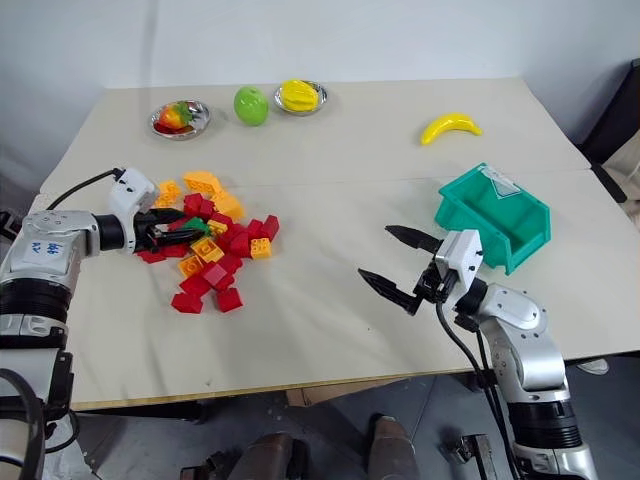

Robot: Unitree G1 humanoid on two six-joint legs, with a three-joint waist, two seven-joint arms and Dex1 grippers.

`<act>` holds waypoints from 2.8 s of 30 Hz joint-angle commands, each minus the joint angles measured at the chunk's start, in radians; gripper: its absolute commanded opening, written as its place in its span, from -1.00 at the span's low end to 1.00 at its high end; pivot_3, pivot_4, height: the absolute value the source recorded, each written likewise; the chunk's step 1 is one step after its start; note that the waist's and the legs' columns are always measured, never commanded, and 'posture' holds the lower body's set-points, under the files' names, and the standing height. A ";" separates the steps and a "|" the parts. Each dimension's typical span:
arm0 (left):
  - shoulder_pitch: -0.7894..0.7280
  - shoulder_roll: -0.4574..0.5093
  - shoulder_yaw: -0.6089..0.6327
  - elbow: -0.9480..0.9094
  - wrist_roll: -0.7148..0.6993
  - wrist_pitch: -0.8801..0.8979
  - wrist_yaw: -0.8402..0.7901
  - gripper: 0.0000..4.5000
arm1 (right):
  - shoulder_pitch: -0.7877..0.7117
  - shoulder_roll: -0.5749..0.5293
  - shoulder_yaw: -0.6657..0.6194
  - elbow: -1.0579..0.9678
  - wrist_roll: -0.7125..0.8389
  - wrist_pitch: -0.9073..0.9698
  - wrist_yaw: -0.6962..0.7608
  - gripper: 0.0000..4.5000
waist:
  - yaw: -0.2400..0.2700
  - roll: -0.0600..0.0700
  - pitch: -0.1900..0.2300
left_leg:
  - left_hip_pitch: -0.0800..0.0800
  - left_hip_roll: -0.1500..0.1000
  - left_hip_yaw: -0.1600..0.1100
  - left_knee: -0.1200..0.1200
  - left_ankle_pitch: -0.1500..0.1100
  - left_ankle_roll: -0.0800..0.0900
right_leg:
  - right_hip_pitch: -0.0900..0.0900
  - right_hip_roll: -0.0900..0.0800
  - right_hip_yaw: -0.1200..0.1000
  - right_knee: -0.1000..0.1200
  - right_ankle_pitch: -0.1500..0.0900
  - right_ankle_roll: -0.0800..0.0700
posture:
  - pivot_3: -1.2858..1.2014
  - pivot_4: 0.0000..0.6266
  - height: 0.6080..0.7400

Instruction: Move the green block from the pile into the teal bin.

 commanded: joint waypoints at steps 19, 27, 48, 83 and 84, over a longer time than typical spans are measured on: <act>-0.032 -0.002 -0.014 0.056 0.075 -0.056 -0.008 0.49 | -0.023 -0.050 0.012 -0.069 0.053 0.041 0.119 1.00 | 0.006 0.000 0.000 | 0.000 0.000 0.000 0.002 0.000 0.000 | 0.000 0.000 0.000 0.002 0.000 0.000 | 0.03 -0.52 1.00; -0.070 0.016 0.025 0.067 0.043 -0.107 -0.047 -0.36 | -0.018 -0.054 -0.006 -0.062 0.045 0.027 0.099 1.00 | 0.013 0.000 0.000 | 0.000 0.000 0.000 0.002 0.000 0.000 | 0.000 0.000 0.000 0.001 0.000 0.000 | 0.03 -0.52 1.00; -0.390 -0.615 -0.286 0.221 0.145 -0.371 -0.267 -0.36 | 0.399 -0.177 -0.374 -0.238 0.069 0.066 -0.027 1.00 | 0.048 -0.003 0.002 | -0.005 -0.001 0.002 0.012 -0.003 0.005 | 0.002 -0.001 0.000 -0.001 0.002 0.004 | 0.03 -0.52 1.00; 0.522 -0.117 0.239 -0.807 -0.361 -0.108 -0.220 0.99 | -0.080 -0.428 0.059 0.044 -0.062 0.288 0.250 1.00 | 0.048 0.001 0.003 | -0.002 0.007 -0.002 0.018 -0.007 0.008 | 0.003 -0.001 0.005 -0.001 0.006 0.004 | 0.03 -0.52 1.00; 0.539 -0.112 0.242 -0.830 -0.367 -0.099 -0.212 0.99 | -0.125 -0.423 0.095 0.076 -0.086 0.298 0.258 1.00 | 0.051 0.001 0.003 | -0.002 0.008 -0.002 0.018 -0.007 0.008 | 0.003 0.000 0.005 -0.001 0.006 0.003 | 0.03 -0.52 1.00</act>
